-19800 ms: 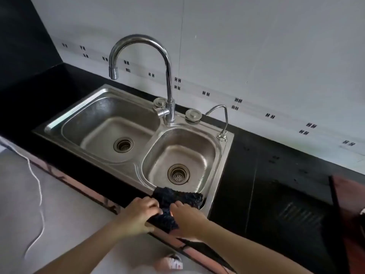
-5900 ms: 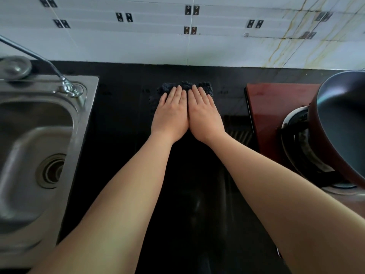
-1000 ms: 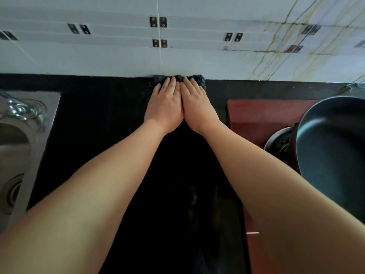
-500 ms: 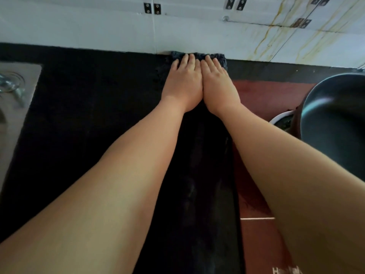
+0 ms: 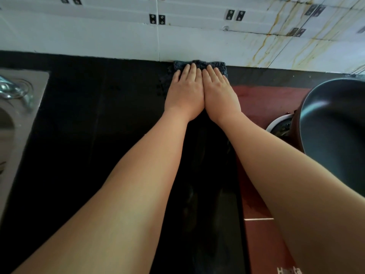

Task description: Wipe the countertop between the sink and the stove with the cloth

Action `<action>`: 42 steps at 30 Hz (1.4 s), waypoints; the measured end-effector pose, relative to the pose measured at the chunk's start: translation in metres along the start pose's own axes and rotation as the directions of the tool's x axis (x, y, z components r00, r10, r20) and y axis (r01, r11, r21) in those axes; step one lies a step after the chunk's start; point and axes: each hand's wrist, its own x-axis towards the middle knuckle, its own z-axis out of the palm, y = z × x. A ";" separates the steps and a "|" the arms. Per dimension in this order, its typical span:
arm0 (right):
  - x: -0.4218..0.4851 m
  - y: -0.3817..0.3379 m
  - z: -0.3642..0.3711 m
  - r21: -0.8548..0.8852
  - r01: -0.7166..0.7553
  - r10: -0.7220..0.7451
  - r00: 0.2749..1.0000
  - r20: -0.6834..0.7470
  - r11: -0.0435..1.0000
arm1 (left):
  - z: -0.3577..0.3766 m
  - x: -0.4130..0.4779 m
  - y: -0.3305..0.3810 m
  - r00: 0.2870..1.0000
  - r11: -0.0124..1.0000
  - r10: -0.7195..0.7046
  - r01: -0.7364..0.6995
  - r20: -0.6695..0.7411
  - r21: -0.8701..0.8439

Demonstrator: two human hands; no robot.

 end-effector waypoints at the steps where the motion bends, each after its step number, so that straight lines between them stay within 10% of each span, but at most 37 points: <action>1: -0.002 -0.001 0.000 -0.001 0.001 -0.001 1.000 0.002 1.000 | 0.000 -0.002 0.001 1.000 1.000 0.000 0.000 -0.001 -0.001; 42: -0.271 -0.057 -0.021 -0.017 -0.019 0.021 0.987 0.160 1.000 | -0.012 -0.260 0.078 0.995 1.000 -0.009 0.012 0.104 -0.027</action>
